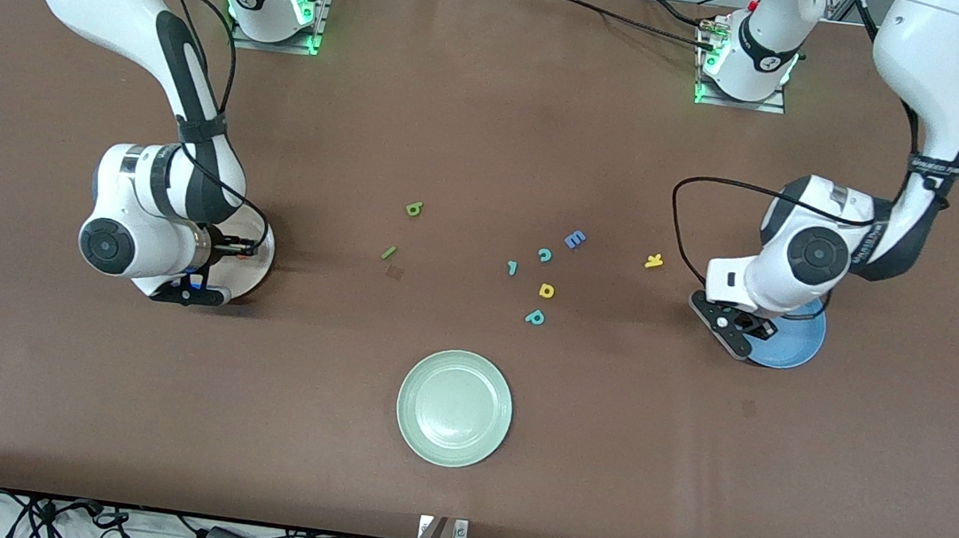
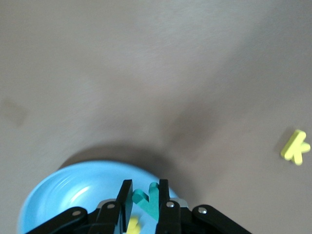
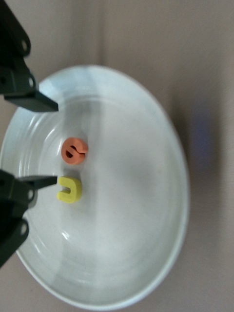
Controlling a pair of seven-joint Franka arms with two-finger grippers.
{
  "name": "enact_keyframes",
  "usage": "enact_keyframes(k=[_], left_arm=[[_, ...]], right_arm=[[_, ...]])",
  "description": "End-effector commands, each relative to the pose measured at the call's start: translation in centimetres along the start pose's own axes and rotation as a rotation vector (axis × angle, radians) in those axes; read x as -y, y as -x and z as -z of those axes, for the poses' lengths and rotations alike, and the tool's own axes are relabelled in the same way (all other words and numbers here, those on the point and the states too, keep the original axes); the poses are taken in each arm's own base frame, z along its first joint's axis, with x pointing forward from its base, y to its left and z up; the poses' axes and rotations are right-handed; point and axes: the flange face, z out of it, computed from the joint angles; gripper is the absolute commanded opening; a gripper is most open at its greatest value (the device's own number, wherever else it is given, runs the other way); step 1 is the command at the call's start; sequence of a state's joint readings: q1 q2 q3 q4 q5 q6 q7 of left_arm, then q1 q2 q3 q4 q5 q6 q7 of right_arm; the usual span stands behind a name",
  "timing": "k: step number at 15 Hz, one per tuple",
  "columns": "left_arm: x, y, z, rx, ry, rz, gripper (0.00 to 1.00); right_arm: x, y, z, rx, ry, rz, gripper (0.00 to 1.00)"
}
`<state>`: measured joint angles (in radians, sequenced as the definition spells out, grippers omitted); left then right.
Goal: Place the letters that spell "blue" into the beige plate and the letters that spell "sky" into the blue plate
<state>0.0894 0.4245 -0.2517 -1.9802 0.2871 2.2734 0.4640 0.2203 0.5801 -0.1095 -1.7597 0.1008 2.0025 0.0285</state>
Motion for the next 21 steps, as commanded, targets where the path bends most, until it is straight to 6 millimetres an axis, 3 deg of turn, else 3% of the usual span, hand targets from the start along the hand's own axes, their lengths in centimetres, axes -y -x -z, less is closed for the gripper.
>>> enact_keyframes(k=[1, 2, 5, 7, 8, 10, 11, 16, 17, 18, 21], left_arm=[[2.3, 1.0, 1.1, 0.051, 0.005, 0.017, 0.02], [2.9, 1.7, 0.6, 0.057, 0.014, 0.035, 0.02], [5.7, 5.6, -4.0, 0.103, 0.086, 0.106, 0.05], [5.3, 7.1, -5.5, 0.132, 0.114, 0.121, 0.14], [5.4, 7.9, -5.9, 0.139, 0.122, 0.133, 0.28], [6.1, 8.9, -6.1, 0.140, 0.131, 0.144, 1.00], [6.1, 8.7, -4.8, 0.129, 0.114, 0.143, 1.00], [-0.2, 3.4, 0.1, 0.138, 0.123, 0.154, 1.00], [-1.3, 2.7, 0.2, 0.137, 0.124, 0.147, 1.00], [-2.7, 1.7, 0.4, 0.128, 0.126, 0.120, 1.00], [-7.7, -0.5, 0.4, 0.127, 0.128, 0.193, 1.00]], right_arm=[[5.5, 0.9, 3.8, -0.047, -0.009, 0.021, 1.00], [8.2, 0.9, 4.1, -0.070, -0.002, 0.035, 1.00], [16.5, 1.9, 3.6, -0.153, 0.012, 0.053, 1.00], [20.4, 2.6, 1.9, -0.173, 0.017, -0.010, 1.00], [21.4, 2.8, 0.9, -0.174, 0.016, -0.057, 1.00], [21.9, 2.9, -0.8, -0.185, 0.004, -0.174, 1.00], [23.2, 3.7, -1.7, -0.186, 0.006, -0.202, 1.00], [25.4, 5.1, -3.8, -0.197, -0.020, -0.447, 0.98], [25.7, 5.2, -4.1, -0.195, -0.021, -0.478, 0.87], [26.0, 5.4, -4.4, -0.192, -0.020, -0.496, 0.83], [26.1, 5.4, -4.7, -0.178, -0.051, -0.523, 0.78]])
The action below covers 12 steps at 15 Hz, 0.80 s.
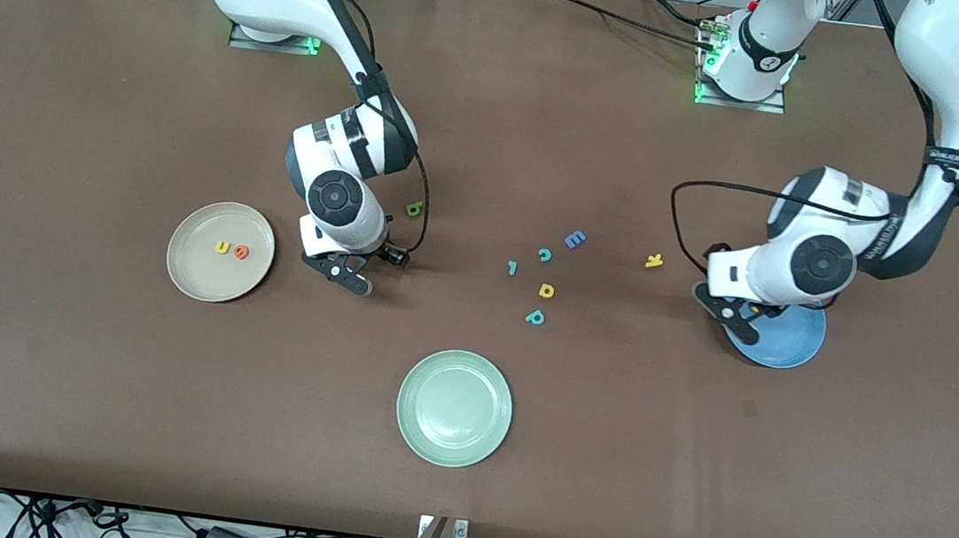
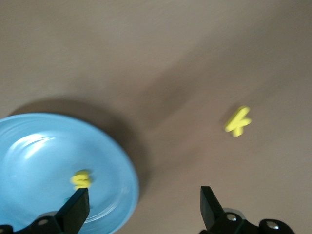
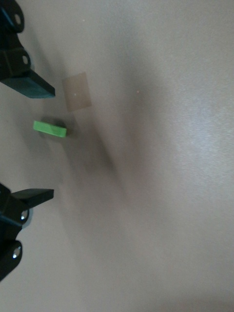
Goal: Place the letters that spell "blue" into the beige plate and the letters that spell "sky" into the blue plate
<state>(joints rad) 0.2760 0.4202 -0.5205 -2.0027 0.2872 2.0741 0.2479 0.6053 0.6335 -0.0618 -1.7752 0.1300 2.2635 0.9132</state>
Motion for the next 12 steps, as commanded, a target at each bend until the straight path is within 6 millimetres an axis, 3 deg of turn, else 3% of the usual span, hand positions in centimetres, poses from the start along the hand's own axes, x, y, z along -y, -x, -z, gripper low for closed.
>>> enact_keyframes(k=[1, 6, 9, 12], left_arm=[[-4.5, -0.5, -1.1, -0.020, -0.011, 0.037, 1.00], [-9.1, -0.7, -5.8, -0.171, -0.033, -0.337, 1.00], [-11.6, -1.4, -5.8, -0.163, -0.062, -0.540, 1.00], [-11.8, -1.5, -6.5, -0.132, -0.139, -0.691, 1.00]], right_arm=[[-0.1, 0.4, -0.5, 0.007, -0.020, -0.042, 0.77], [-0.8, 0.2, -1.5, 0.012, -0.031, -0.063, 0.72], [-0.6, 0.4, -2.0, 0.016, -0.041, -0.068, 0.63], [-0.5, 0.6, -2.2, 0.021, -0.046, -0.069, 0.50]])
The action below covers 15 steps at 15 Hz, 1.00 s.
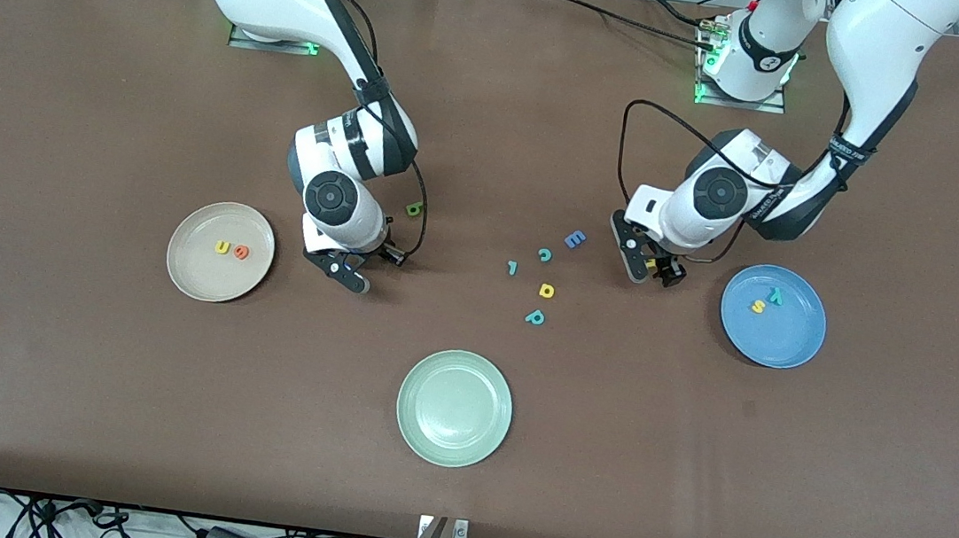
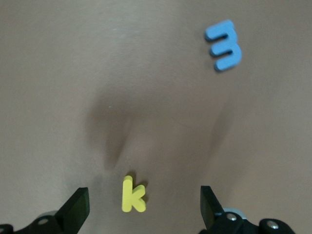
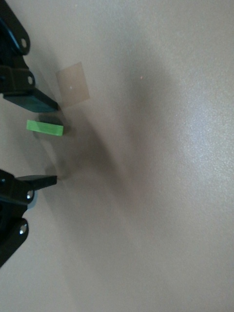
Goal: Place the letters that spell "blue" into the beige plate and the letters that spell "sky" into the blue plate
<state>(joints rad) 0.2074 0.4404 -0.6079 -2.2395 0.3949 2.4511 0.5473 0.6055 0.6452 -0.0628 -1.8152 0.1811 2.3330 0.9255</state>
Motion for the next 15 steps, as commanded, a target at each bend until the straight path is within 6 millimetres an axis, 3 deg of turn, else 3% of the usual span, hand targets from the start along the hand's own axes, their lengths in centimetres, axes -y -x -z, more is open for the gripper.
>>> enact_keyframes(k=[1, 3, 6, 10, 12, 14, 15], left_arm=[[-0.3, 0.1, -0.3, 0.030, -0.047, -0.133, 1.00], [-1.5, -0.4, -0.9, 0.044, -0.044, -0.166, 1.00], [-1.4, 0.2, -1.3, 0.052, -0.047, -0.173, 1.00], [-1.1, 1.2, -2.6, -0.002, -0.040, -0.152, 1.00], [-1.1, 1.2, -3.0, -0.003, -0.033, -0.151, 1.00], [-0.9, 1.5, -3.1, -0.003, -0.032, -0.144, 0.90], [-0.8, 1.6, -3.0, -0.001, -0.033, -0.142, 0.78]], right_arm=[[0.1, 0.5, -0.4, 0.007, -0.012, -0.016, 0.44], [0.0, 0.4, -0.4, 0.007, -0.012, -0.010, 0.33], [0.3, 0.3, 0.0, 0.003, -0.019, -0.001, 0.06], [0.2, -0.9, 1.7, -0.009, -0.041, 0.025, 0.01], [-0.3, -3.1, 4.1, -0.028, -0.065, 0.040, 0.01], [-4.2, -7.6, 5.1, -0.005, -0.038, 0.124, 0.01], [-7.1, -10.5, 5.4, 0.020, -0.025, 0.178, 0.01]])
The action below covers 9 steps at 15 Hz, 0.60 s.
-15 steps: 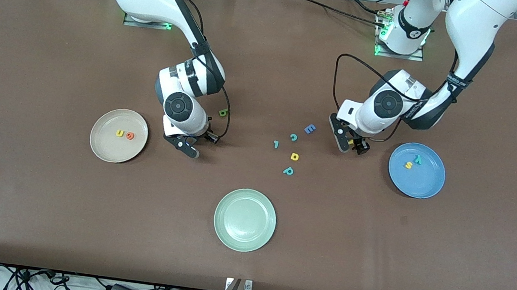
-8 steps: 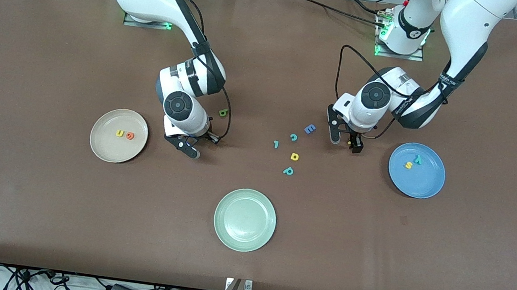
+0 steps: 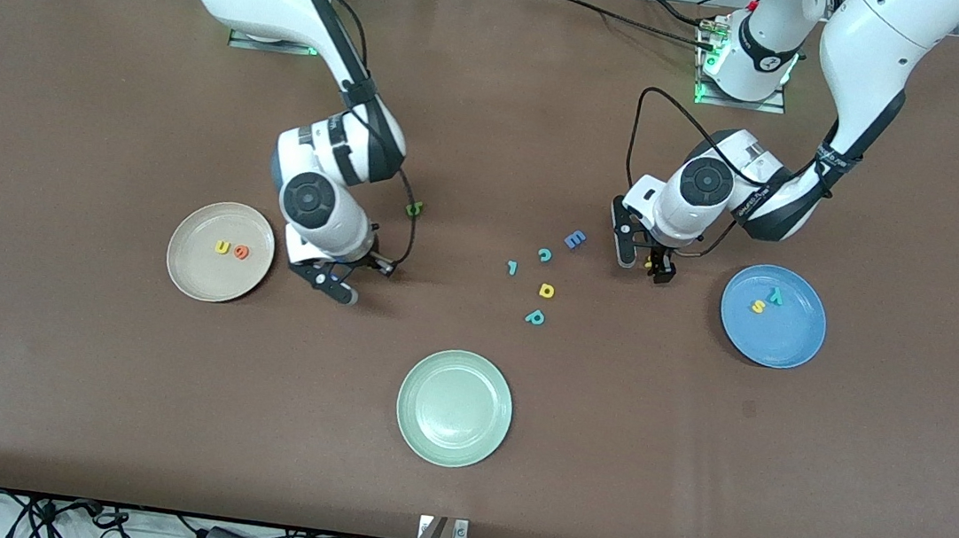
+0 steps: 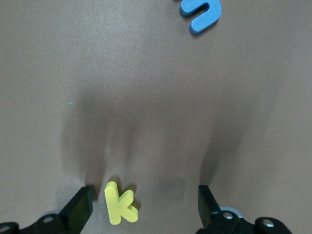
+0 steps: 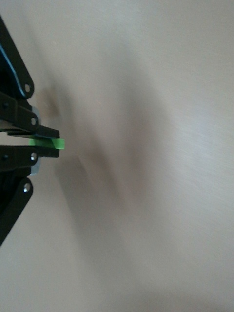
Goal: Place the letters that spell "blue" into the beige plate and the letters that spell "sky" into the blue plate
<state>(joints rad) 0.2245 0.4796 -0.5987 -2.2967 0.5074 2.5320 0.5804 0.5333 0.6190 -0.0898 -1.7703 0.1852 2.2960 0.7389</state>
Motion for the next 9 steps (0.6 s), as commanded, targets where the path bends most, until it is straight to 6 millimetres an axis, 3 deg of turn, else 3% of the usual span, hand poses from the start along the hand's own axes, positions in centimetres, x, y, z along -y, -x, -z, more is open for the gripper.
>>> enact_keyframes(k=[1, 4, 5, 7, 9], left_arm=[[0.3, 0.5, 0.1, -0.005, -0.018, -0.027, 0.68], [0.5, 0.7, 0.1, -0.004, -0.018, -0.025, 0.39], [0.8, 1.0, 0.1, -0.005, -0.020, -0.020, 0.33], [0.8, 1.0, 0.2, -0.005, -0.022, -0.021, 0.17], [0.9, 1.0, 0.3, -0.006, -0.025, -0.020, 0.11]], right_arm=[[-8.5, -6.8, 2.0, 0.068, 0.017, 0.119, 0.01], [-16.2, -10.9, 3.2, 0.153, 0.024, 0.203, 0.01], [-18.1, -11.7, 3.3, 0.169, 0.027, 0.230, 0.01], [-20.7, -12.6, 3.3, 0.194, 0.031, 0.256, 0.02], [-22.3, -13.0, 2.4, 0.211, 0.029, 0.269, 0.02]])
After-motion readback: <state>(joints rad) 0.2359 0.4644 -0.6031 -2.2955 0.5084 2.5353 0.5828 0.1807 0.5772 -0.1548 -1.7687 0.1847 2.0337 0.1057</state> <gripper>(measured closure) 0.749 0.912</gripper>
